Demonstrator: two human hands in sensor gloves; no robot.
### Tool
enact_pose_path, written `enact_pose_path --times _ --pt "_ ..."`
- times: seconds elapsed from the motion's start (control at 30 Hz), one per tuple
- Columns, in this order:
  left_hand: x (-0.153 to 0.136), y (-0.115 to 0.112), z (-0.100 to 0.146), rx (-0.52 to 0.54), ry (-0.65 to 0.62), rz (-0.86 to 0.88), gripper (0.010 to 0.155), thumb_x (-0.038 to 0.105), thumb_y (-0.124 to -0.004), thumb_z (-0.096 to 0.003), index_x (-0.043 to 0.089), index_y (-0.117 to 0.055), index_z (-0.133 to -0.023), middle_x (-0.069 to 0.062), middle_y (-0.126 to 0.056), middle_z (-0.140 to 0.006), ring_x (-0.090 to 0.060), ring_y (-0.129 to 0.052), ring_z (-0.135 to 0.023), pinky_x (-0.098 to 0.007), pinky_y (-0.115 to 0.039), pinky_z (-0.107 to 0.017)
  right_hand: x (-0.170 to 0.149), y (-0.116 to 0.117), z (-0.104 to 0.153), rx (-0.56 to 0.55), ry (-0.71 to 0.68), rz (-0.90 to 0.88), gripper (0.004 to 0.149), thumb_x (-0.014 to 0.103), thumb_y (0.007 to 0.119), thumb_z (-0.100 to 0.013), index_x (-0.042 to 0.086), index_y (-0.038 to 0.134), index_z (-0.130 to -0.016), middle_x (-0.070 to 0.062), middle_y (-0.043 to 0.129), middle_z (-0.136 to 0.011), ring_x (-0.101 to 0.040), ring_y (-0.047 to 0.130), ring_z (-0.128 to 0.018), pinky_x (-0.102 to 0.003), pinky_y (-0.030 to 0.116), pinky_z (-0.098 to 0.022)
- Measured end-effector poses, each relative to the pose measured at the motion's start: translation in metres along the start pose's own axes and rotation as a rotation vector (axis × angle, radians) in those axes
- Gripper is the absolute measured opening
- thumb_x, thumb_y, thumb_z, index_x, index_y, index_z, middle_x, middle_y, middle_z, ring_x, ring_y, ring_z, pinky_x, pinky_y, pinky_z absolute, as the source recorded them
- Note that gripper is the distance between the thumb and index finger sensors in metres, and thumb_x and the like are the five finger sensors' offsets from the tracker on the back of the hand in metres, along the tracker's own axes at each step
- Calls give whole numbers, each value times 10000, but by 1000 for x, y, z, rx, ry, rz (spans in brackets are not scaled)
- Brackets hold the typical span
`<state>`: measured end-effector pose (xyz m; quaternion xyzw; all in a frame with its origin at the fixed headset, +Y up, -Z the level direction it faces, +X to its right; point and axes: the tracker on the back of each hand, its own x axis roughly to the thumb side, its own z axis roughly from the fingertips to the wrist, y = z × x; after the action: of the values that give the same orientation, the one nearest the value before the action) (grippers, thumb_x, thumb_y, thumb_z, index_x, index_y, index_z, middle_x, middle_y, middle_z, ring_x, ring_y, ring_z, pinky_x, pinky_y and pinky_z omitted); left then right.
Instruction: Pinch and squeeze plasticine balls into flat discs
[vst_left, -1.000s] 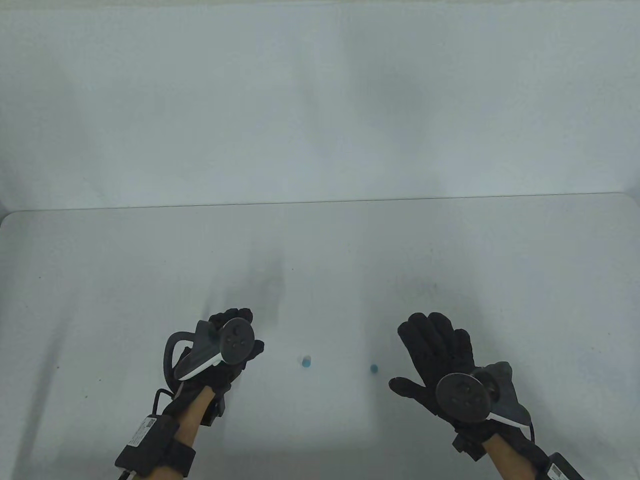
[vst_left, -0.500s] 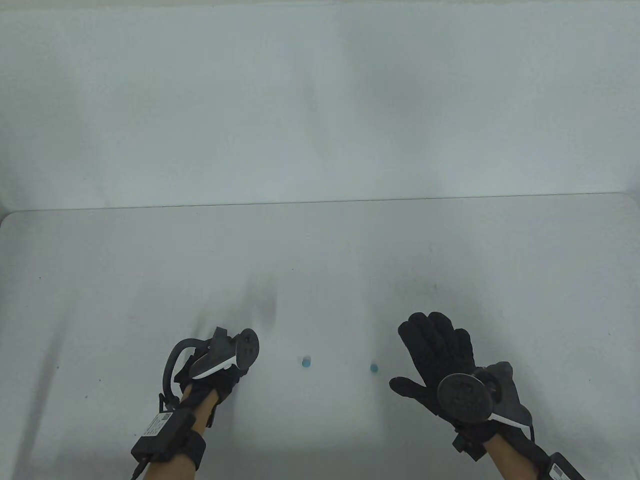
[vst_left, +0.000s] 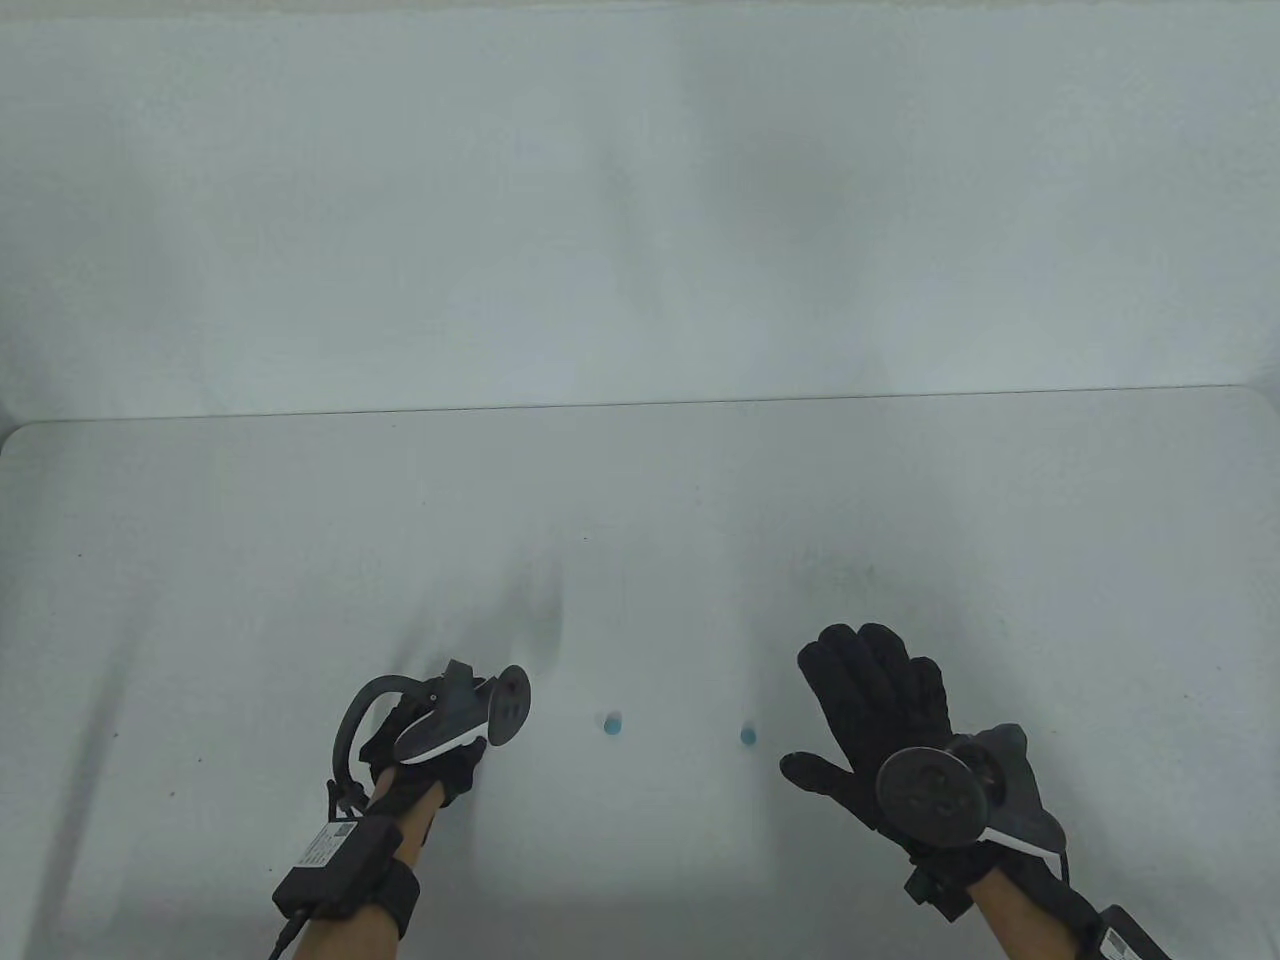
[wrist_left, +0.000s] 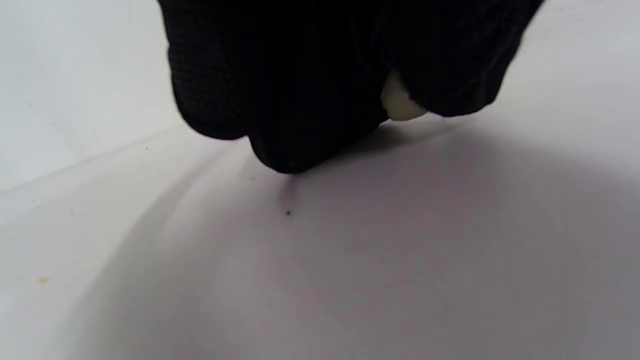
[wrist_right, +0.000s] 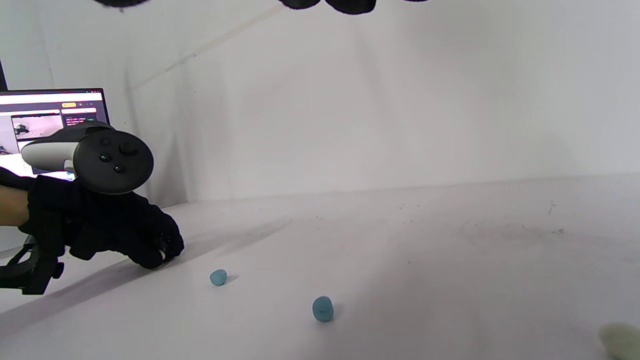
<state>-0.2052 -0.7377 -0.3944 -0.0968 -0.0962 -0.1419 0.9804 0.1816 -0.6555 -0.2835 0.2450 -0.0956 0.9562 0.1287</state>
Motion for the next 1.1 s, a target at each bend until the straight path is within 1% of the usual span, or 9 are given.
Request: enact_pose_path --times 0.2,0.3,0.37,0.43,0.53,0.6,0.77,0.9,1.1 --pt "-15 29 15 89 26 275 502 356 -800 -487 125 -763 -931 -84 -948 -819 -217 -1066 -624 -379 -894 -510 0 0 0 0 3 -4 854 688 496 -537 137 335 -1169 -185 342 -1235 -542 371 -1105 -770 425 -690" --pt "-18 44 25 113 -9 540 525 341 -809 -484 105 -743 -949 -80 -939 -810 -217 -1056 -612 -384 -889 -527 -1 -1 0 -6 8 -4 853 688 495 -537 138 334 -1169 -185 342 -1235 -542 369 -1105 -771 425 -689" --pt "-16 50 30 108 -54 714 604 334 -816 -482 55 -696 -1005 -90 -918 -832 -225 -1041 -633 -398 -877 -542 -1 -1 0 -9 10 -8 853 687 496 -537 137 334 -1169 -187 339 -1235 -542 369 -1105 -770 424 -690" --pt "-10 54 35 77 -116 900 624 319 -814 -486 35 -677 -1026 -121 -889 -864 -251 -1017 -662 -421 -858 -558 -2 -1 0 -8 12 -7 855 687 495 -537 136 332 -1169 -186 339 -1235 -543 368 -1104 -770 425 -690" --pt "5 56 41 32 -206 1168 562 298 -776 -510 26 -728 -1000 -152 -884 -865 -271 -1009 -660 -439 -851 -555 -2 -2 0 -13 13 -10 854 687 495 -537 135 334 -1169 -188 341 -1234 -543 367 -1104 -769 425 -690" --pt "18 54 44 -36 -292 1319 536 307 -747 -526 32 -746 -986 -155 -886 -860 -276 -1009 -656 -444 -849 -552 -3 -2 0 -12 14 -11 853 687 494 -538 136 333 -1169 -188 339 -1235 -541 367 -1105 -769 425 -691" --pt "48 46 52 -195 -414 1650 522 315 -717 -546 33 -749 -984 -195 -883 -893 -322 -1016 -708 -445 -851 -566 -3 -2 0 -14 15 -17 852 686 494 -538 136 335 -1169 -187 341 -1234 -540 368 -1106 -769 425 -690" --pt "65 38 58 -268 -423 1773 497 301 -733 -541 53 -754 -971 -161 -911 -867 -277 -1042 -707 -400 -875 -568 -3 -3 0 -14 17 -19 852 686 494 -538 136 334 -1169 -187 341 -1235 -540 367 -1106 -769 425 -690" --pt "72 31 60 -267 -405 1760 475 291 -736 -529 77 -771 -952 -111 -942 -841 -214 -1072 -687 -343 -904 -560 -4 -2 0 -7 20 -23 851 685 496 -539 135 337 -1169 -186 341 -1235 -538 368 -1107 -769 426 -690"
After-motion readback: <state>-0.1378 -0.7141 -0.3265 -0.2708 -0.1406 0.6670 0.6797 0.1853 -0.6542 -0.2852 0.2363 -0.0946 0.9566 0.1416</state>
